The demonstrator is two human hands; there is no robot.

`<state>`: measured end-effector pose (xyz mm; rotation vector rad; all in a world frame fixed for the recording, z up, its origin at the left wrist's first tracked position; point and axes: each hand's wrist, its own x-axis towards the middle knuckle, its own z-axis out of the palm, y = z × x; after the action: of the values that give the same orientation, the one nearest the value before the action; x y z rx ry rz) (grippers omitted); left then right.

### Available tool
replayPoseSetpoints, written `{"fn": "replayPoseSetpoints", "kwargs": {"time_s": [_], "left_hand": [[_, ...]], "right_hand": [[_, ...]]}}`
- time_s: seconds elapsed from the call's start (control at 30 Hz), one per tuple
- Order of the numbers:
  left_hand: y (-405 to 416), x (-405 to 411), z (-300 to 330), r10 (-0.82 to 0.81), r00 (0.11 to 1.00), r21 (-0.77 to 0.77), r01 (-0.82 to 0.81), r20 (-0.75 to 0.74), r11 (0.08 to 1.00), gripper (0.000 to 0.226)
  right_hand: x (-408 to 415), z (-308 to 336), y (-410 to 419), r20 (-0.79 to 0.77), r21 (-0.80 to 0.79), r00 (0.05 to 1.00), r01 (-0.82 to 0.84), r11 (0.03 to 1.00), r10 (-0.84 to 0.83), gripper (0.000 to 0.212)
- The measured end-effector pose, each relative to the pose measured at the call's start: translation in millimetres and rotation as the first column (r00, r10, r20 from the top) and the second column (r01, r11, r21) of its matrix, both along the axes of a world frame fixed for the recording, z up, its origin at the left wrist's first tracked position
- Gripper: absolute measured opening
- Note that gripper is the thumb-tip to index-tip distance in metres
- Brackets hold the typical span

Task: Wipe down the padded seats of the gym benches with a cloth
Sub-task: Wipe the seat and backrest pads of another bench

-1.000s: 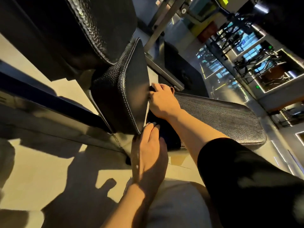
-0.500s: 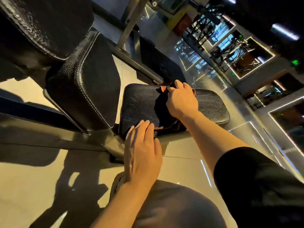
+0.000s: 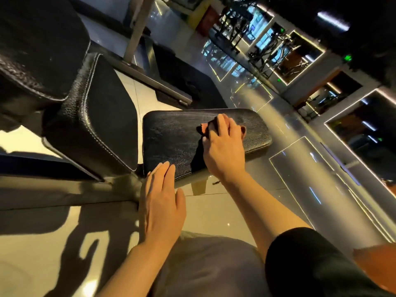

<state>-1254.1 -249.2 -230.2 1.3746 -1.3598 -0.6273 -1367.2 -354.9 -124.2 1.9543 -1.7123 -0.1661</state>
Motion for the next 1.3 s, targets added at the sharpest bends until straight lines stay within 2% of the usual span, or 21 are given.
{"fn": "replayPoseSetpoints", "kwargs": {"time_s": [0.1,0.3,0.43,0.6,0.73,0.83,0.97,1.07,1.17,1.3], "left_hand": [[1.7,16.1,-7.0,0.043,0.999,0.077,-0.041,-0.024,0.996,0.054],[4.8,28.6,-10.1,0.009,0.995,0.166,0.008,-0.101,0.986,0.062],[6.9,24.7,-6.6,-0.008,0.99,0.159,0.031,-0.143,0.987,0.063],[4.3,15.8,-10.8,0.026,0.99,0.136,-0.008,-0.137,0.991,0.059],[-4.9,14.1,-20.3,0.072,0.991,0.073,-0.064,-0.109,0.995,0.066],[-1.6,19.8,-25.0,0.055,0.991,0.052,-0.049,-0.125,0.997,0.055],[2.9,26.5,-20.0,0.069,0.983,0.101,-0.053,-0.169,0.994,0.052],[-4.0,29.1,-15.3,0.111,0.983,0.175,-0.085,-0.145,0.981,0.053],[-1.0,32.8,-11.0,0.073,0.974,0.276,-0.012,-0.215,0.961,0.054],[9.9,31.1,-12.0,0.09,0.967,0.264,-0.025,-0.238,0.964,0.054]], "right_hand": [[33.7,-18.4,14.1,0.003,0.093,0.993,-0.118,0.989,0.119,0.047],[64.1,-40.3,27.9,0.021,0.291,0.96,-0.274,0.917,0.28,0.054],[69.1,-40.7,26.9,-0.004,0.314,0.941,-0.319,0.894,0.337,0.05],[76.8,-38.6,5.9,-0.01,0.353,0.959,-0.262,0.898,0.284,0.054],[86.9,-43.7,-29.3,0.012,0.334,0.964,-0.256,0.907,0.267,0.048],[97.8,-46.4,-49.7,0.021,0.323,0.966,-0.25,0.913,0.257,0.047],[104.3,-43.0,-52.2,0.017,0.319,0.961,-0.268,0.909,0.277,0.045],[103.6,-41.8,-44.1,0.022,0.34,0.961,-0.266,0.902,0.275,0.048],[101.1,-40.1,-29.2,0.052,0.391,0.955,-0.289,0.874,0.292,0.047],[92.2,-35.0,-1.0,0.098,0.436,0.945,-0.323,0.84,0.313,0.045]]}}
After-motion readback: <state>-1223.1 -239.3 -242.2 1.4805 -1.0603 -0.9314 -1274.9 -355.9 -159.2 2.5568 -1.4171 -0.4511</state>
